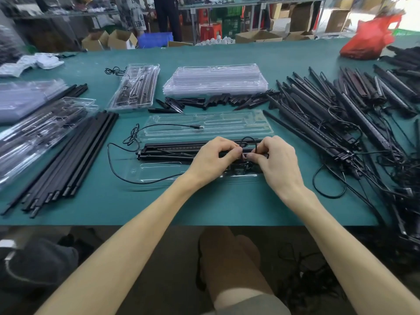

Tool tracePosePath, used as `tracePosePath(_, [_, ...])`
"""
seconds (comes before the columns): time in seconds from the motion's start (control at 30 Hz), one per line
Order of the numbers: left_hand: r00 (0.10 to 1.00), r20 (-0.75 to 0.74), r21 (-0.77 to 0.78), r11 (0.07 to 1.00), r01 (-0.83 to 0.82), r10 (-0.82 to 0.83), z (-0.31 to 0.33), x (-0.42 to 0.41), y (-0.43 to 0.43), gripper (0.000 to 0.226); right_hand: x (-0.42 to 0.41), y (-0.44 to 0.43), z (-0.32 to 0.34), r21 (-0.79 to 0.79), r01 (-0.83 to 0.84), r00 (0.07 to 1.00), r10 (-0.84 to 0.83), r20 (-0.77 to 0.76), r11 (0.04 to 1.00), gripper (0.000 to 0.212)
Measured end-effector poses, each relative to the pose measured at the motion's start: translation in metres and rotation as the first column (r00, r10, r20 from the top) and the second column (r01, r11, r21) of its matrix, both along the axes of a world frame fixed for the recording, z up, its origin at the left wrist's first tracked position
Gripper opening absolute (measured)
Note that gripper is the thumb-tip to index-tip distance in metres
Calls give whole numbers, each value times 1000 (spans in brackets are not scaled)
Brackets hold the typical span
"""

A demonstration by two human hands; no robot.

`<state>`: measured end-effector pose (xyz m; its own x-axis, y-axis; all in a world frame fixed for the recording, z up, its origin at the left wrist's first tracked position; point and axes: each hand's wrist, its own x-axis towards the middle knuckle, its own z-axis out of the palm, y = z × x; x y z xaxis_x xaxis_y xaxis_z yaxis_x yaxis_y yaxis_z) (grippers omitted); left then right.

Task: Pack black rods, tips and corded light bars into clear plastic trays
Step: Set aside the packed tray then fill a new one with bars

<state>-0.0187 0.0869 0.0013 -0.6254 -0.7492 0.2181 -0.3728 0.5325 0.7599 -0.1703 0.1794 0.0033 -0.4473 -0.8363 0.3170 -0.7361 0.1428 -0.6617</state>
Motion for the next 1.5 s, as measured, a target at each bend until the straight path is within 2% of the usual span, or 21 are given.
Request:
tracePosePath(0.17, [1000,-3,12,1000,17,-17,1,2,1,19,-1,1,-2,43,26,998,-24,-58,999,27])
tracePosePath(0.23, [999,-46,46,999,9,-6,2,2,2,19,-1,4,-4,30,15,996,-12,-93,999,31])
tracePosePath(0.37, [994,-110,124,992,-4,18,3,2,3,30,-1,8,-8,-19,15,972,-20,-234,1000,31])
tracePosePath(0.5, [995,-105,131,991,13,1,3,1,3,28,-1,10,-10,-14,-24,985,21,-170,1000,31])
tracePosePath(0.63, [995,-89,162,985,61,-47,3,1,1,25,-6,11,-10,33,-27,984,33,-174,999,26])
tracePosePath(0.8, [999,-7,55,998,42,-42,0,-1,1,22,-20,18,-1,154,-160,974,182,-138,975,4])
tracePosePath(0.97, [999,49,-11,1000,23,-23,0,-2,2,21,-36,29,12,272,-357,931,363,32,894,34])
tracePosePath(1.03, [998,69,-39,999,15,-13,0,-3,3,21,-37,29,13,277,-354,934,355,47,893,38])
tracePosePath(1.13, [997,71,-44,999,2,1,-1,-4,4,20,-33,26,9,220,-295,951,309,-31,930,29])
tracePosePath(1.23, [998,55,-9,999,36,-36,0,-1,3,13,-31,24,5,174,-240,967,250,-37,955,25])
tracePosePath(1.3, [991,64,31,993,115,-116,4,5,-1,7,-31,22,6,189,-204,978,209,-7,961,23])
tracePosePath(1.4, [967,104,59,972,229,-234,11,15,-7,14,-29,17,11,234,-208,977,211,13,950,24])
tracePosePath(1.5, [968,100,38,973,228,-230,10,15,-6,16,-33,12,15,274,-206,978,203,40,939,22])
